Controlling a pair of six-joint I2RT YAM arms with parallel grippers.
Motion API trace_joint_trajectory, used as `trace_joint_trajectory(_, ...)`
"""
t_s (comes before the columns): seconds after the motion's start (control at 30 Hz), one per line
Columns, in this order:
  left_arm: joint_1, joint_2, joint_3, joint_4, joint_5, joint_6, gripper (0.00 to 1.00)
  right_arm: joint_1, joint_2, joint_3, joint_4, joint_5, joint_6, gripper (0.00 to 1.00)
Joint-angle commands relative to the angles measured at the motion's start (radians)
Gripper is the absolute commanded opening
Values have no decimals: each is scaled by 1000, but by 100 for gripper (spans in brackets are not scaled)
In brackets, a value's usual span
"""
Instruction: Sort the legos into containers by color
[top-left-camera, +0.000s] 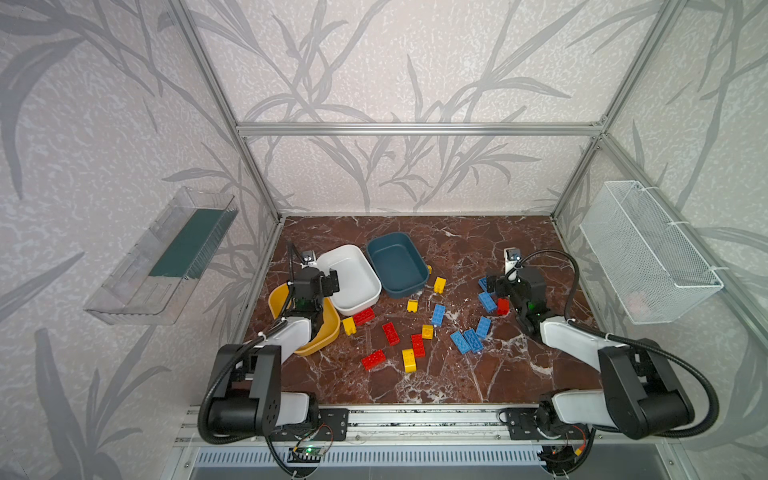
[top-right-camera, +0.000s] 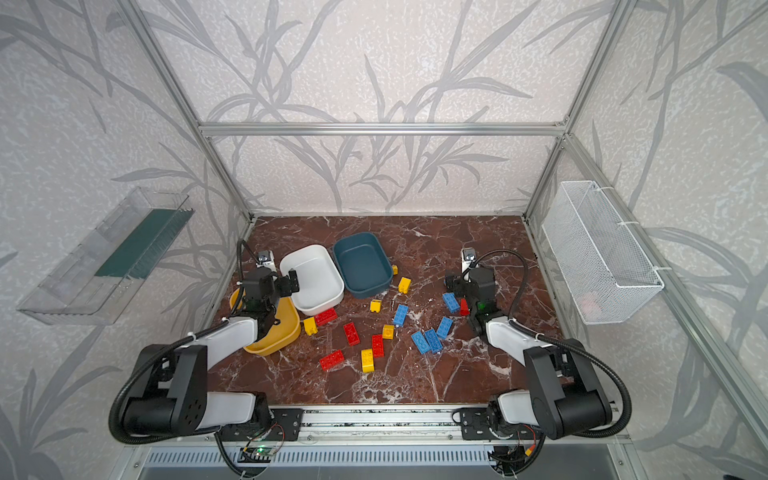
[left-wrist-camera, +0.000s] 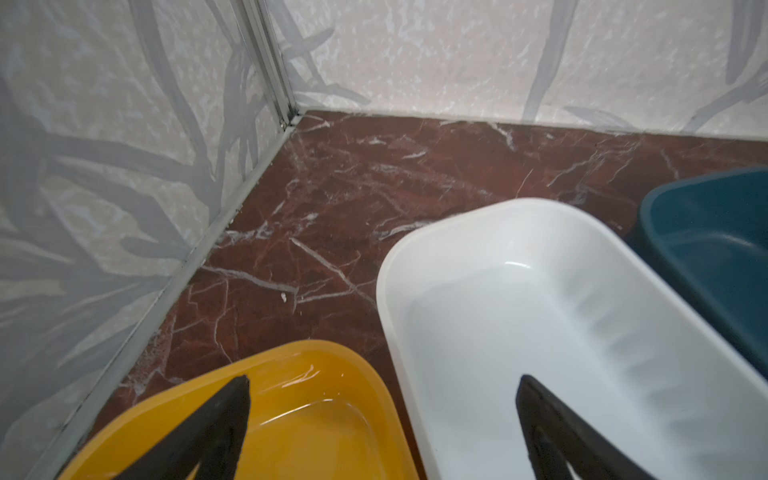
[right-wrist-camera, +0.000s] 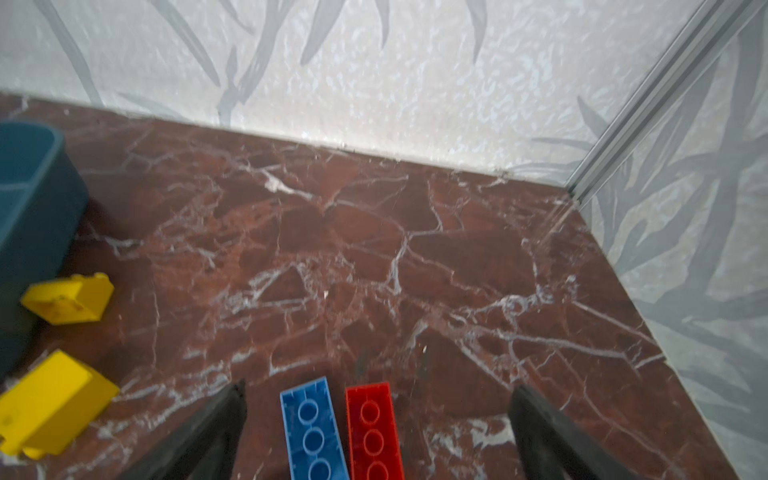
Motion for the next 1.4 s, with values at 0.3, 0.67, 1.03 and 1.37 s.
trace_joint_trajectory(0.3, -112, -323, 317, -810, -156, -221, 99, 209, -52, 332, -781, -47, 205, 100)
trace_joint_trajectory(0.67, -118, -398, 386, -1102, -66, -425, 99, 374, 116, 410, -835, 37, 633, 95)
trace_joint_trajectory(1.03, -136, -454, 336, -1099, 42, -424, 99, 405, 355, 530, -807, 92, 862, 89)
trace_joint_trajectory(1.37, -208, -468, 349, -1122, 9, -396, 99, 406, 536, 654, -808, 102, 880, 87)
